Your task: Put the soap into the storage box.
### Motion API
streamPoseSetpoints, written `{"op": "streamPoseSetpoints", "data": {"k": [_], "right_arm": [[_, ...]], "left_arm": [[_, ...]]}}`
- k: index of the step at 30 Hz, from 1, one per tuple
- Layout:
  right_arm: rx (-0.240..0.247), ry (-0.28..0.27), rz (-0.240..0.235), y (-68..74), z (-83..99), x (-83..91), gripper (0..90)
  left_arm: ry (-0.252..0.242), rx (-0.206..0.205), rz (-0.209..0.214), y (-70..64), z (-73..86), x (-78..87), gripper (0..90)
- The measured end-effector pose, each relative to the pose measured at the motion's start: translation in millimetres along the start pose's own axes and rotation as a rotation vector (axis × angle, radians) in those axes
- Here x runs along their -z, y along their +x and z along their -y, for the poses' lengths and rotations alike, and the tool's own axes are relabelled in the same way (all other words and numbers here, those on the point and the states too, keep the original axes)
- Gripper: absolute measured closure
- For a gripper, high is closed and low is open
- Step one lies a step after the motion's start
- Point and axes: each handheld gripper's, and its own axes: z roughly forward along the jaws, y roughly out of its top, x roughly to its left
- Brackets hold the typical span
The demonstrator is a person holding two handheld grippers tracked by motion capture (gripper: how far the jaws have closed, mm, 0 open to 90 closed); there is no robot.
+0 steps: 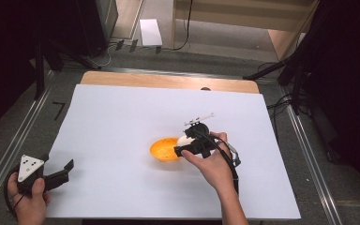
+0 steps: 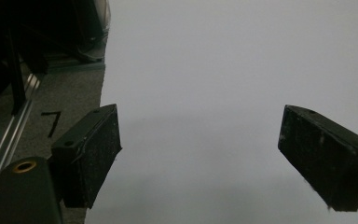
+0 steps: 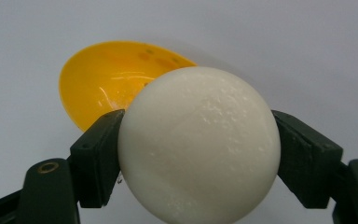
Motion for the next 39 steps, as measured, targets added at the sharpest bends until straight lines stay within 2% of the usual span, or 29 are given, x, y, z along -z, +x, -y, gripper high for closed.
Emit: {"op": "streamPoseSetpoints", "data": {"k": [22, 27, 34, 39], "right_arm": [[0.036, 0.019, -0.014, 22.0, -15.9, -15.8, 24.2], [0.047, 0.035, -0.019, 27.0, -18.0, -25.8, 24.2], [0.038, 0.048, -0.012, 28.7, -17.8, -35.3, 24.2], [0.011, 0.077, -0.02, 25.8, -15.4, -41.2, 24.2]], "left_arm": [[-0.001, 0.0, 0.0, 0.1, 0.0, 0.3, 13.3], [-0.001, 0.002, 0.002, 0.1, 0.0, 0.1, 13.3], [-0.002, 0.001, 0.002, 0.2, 0.1, 0.3, 13.3], [-0.001, 0.001, 0.002, 0.1, 0.0, 0.2, 13.3]]}}
